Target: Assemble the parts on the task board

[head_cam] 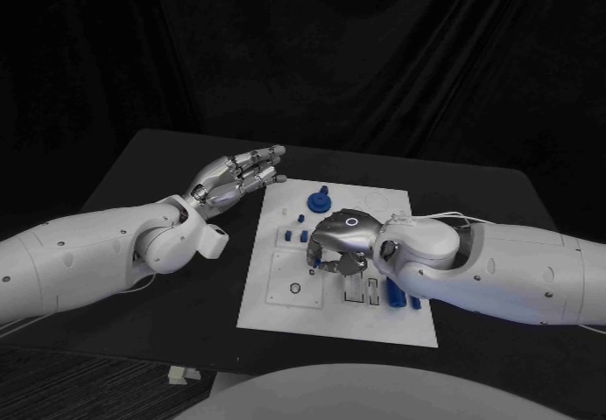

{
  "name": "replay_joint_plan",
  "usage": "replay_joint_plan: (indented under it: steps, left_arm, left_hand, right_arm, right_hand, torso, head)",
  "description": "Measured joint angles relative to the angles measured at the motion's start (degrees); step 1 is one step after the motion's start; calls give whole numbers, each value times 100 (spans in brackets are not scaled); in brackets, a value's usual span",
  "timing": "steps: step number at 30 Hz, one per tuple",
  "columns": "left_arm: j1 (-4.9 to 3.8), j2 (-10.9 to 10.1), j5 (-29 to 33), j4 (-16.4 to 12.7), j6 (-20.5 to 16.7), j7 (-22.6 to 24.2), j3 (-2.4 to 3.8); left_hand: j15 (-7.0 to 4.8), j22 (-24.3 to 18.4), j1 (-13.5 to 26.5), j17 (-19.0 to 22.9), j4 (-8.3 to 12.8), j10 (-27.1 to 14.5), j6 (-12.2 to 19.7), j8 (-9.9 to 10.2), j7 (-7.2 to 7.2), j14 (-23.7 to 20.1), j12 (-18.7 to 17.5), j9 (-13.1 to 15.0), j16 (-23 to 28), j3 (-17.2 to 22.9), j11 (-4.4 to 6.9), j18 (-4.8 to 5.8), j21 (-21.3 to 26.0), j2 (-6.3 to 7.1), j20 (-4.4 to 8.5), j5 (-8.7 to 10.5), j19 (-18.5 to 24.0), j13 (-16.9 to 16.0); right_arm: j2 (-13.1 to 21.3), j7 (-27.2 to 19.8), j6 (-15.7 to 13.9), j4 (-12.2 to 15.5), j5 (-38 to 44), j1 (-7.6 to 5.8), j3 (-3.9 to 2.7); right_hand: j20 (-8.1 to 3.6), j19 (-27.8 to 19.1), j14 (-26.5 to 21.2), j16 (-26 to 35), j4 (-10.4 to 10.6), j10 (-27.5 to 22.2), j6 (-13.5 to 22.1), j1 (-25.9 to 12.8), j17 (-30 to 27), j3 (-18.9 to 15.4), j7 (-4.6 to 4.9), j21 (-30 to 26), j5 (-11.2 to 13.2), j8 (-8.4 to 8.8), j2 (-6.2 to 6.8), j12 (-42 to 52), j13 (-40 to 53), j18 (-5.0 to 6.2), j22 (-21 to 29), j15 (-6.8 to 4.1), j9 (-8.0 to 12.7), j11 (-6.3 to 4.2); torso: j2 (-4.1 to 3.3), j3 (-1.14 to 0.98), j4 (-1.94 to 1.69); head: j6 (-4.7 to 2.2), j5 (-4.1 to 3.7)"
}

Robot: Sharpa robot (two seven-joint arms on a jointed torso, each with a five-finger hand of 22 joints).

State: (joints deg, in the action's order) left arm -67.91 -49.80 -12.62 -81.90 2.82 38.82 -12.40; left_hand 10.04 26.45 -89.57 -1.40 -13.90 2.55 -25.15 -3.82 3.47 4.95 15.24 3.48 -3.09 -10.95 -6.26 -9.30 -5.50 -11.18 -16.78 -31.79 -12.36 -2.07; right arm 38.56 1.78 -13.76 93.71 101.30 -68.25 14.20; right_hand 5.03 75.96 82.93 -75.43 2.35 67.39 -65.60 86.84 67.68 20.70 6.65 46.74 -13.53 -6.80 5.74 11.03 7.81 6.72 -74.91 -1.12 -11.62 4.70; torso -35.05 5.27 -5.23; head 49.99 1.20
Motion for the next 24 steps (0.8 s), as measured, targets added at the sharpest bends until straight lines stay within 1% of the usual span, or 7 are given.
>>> replay_joint_plan:
  steps: [2,3,11,14,20,22,24]
  left_arm:
    - [0,5,0,2,1,0,0]
    - [0,6,0,2,1,0,0]
    - [0,18,0,11,3,0,0]
    - [0,23,0,14,4,0,0]
    - [1,37,0,24,9,0,0]
    - [1,42,0,30,12,0,0]
    - [3,50,0,39,14,0,0]
  left_hand:
    - [0,-10,0,0,0,0,-3,0,3,0,0,0,0,0,0,0,0,0,0,0,0,0]
    - [0,-13,0,0,0,0,-15,0,15,0,0,0,0,0,0,0,0,0,0,0,0,0]
    - [0,-21,0,1,0,0,-33,0,33,0,0,0,0,0,0,0,0,0,0,0,0,1]
    - [0,-28,0,1,16,0,-65,0,64,0,0,7,-22,16,0,0,0,0,0,0,0,1]
    - [0,-40,0,1,16,0,-65,0,64,0,0,10,-22,16,0,0,0,0,0,0,1,1]
    - [0,-40,0,1,16,0,-85,0,84,0,0,15,-22,16,0,0,0,0,0,0,0,1]
    - [0,-40,0,1,16,0,-85,0,85,0,0,16,-22,16,0,0,0,0,0,0,1,2]
  right_arm:
    - [-45,2,-6,-42,81,15,0]
    - [-59,3,-9,-54,120,19,0]
    - [-119,22,-18,-124,405,34,-1]
    - [-136,28,-17,-135,475,41,-2]
    - [-160,37,-12,-143,552,57,-2]
    - [-163,42,-8,-139,570,62,-2]
    - [-164,48,-2,-127,586,70,-2]
  right_hand:
    - [0,0,0,0,0,2,0,1,7,0,0,0,0,0,1,-11,0,0,0,0,5,-2]
    - [0,0,0,0,0,22,0,0,13,0,0,0,0,0,1,-12,0,0,0,0,6,-21]
    - [0,0,0,0,-15,22,0,0,12,-16,0,0,2,0,1,-33,-1,0,0,0,12,-21]
    - [0,0,0,0,-15,53,0,0,5,-16,0,0,5,0,1,-40,-1,0,0,0,13,-13]
    - [0,0,0,0,-15,61,0,0,-6,-17,0,0,7,21,1,-44,-10,0,-1,0,13,-20]
    - [0,0,0,0,-15,61,0,0,-7,-17,0,0,9,22,1,-45,-10,0,-3,0,24,-20]
    - [0,0,0,0,-16,61,0,0,-12,-15,0,0,10,49,1,-56,-10,0,-4,0,35,-20]
  torso:
    - [3,0,1]
    - [4,0,2]
    - [10,0,2]
    - [10,1,1]
    - [10,1,0]
    - [10,2,-2]
    - [10,2,-3]
  head:
    - [0,1]
    - [0,4]
    - [0,14]
    - [0,23]
    - [0,31]
    - [0,31]
    - [0,31]
